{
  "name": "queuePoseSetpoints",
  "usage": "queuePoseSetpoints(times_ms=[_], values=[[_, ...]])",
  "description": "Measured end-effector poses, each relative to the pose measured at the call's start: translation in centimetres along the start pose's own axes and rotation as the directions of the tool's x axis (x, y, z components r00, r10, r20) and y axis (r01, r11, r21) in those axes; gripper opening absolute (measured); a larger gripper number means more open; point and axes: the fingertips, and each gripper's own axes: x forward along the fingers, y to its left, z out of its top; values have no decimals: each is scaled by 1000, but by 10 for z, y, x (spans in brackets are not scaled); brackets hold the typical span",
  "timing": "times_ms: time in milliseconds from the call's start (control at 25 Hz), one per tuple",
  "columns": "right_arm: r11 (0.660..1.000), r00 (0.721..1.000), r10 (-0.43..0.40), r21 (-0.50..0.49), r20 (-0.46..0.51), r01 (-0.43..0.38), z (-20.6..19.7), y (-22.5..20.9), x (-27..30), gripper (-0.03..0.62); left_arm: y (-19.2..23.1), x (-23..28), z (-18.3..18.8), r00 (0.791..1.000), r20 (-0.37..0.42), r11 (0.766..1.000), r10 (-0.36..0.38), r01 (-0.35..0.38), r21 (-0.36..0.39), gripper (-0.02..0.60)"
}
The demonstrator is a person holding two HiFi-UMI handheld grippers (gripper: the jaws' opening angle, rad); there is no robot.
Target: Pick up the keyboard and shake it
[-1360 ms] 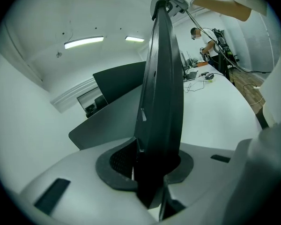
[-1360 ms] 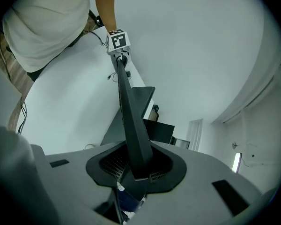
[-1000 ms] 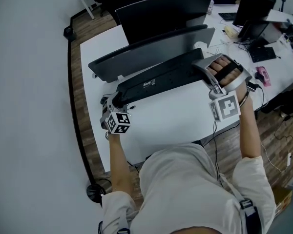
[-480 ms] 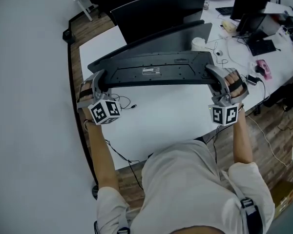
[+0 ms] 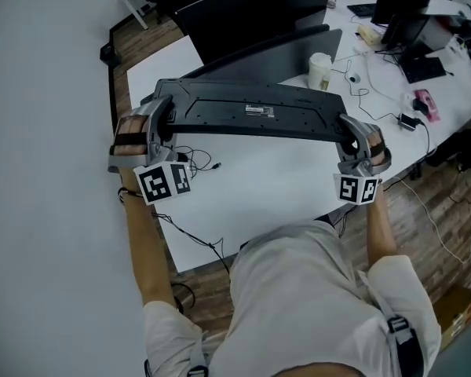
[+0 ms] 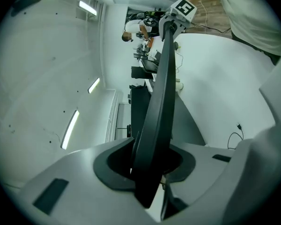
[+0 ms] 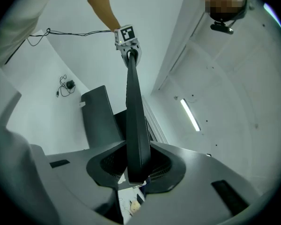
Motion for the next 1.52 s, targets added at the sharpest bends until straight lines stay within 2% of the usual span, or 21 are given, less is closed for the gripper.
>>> queuePoseSetpoints(times_ms=[160, 360, 440, 560, 840, 1160, 1360, 1520], values=[[999, 1000, 3, 36, 2, -4, -15, -6, 20, 117, -5, -33, 18, 1000, -6, 997, -1, 1, 79, 112], [999, 999, 34, -10, 43, -33, -19, -21, 60, 117, -19, -69, 33, 999, 31, 996, 14, -17, 90, 97], [998, 997, 41, -47, 62, -38, -15, -31, 75, 117, -29, -78, 37, 999, 49, 998, 14, -17, 53, 92], [991, 993, 60, -126, 99, -48, -2, -47, 95, 120, -43, -83, 32, 999, 33, 999, 16, -15, -29, 92], [946, 980, 137, -312, 148, -85, 28, -67, 125, 121, -72, -77, 12, 998, -17, 985, 57, -59, -160, 94], [885, 982, 139, -460, 125, -67, 42, -91, 121, 123, -97, -59, 10, 991, -31, 932, 132, -134, -338, 94], [830, 985, 153, -552, 79, -84, 53, -96, 107, 123, -113, -34, -4, 993, -83, 907, 82, -109, -407, 92], [813, 988, 136, -578, 67, -73, 56, -92, 86, 124, -125, -13, -13, 994, -98, 896, 56, -93, -435, 92]])
